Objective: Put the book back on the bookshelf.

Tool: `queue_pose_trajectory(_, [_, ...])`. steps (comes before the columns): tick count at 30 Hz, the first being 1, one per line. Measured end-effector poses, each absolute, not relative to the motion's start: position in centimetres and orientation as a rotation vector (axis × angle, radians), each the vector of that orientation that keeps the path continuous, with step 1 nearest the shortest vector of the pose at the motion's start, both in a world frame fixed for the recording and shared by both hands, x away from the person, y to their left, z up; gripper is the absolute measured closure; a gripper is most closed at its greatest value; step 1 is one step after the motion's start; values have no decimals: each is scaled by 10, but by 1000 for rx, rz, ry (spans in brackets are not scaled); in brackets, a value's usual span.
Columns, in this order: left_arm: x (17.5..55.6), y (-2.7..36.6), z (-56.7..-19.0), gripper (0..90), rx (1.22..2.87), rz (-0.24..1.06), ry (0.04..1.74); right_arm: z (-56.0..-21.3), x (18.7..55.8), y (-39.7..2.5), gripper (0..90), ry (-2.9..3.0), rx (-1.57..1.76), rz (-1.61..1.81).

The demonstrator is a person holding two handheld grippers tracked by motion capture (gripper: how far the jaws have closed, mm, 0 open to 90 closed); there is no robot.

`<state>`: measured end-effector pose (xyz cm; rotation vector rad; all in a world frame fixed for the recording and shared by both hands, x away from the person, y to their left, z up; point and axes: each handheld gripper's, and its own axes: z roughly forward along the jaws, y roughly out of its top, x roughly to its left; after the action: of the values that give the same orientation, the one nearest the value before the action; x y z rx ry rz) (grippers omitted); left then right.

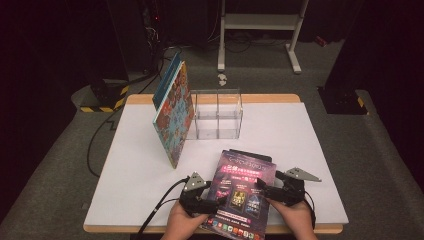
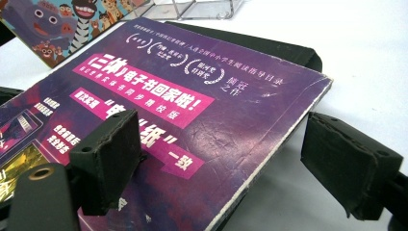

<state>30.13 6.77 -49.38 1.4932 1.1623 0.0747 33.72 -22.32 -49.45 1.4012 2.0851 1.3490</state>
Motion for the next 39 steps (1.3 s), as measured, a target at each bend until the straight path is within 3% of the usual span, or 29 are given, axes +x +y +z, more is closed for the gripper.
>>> queue_pose_trajectory(17, [315,57,-494,176,1494,76,1158,-486,375,-217,142,2141,1429,1267])
queue_pose_trajectory(28, [309,61,-495,200,1468,86,1167,-490,336,-218,153,2159,1448,1320])
queue_pose_trajectory(39, [333,49,-493,202,1481,118,1163,-487,370,-218,148,2160,1466,1286])
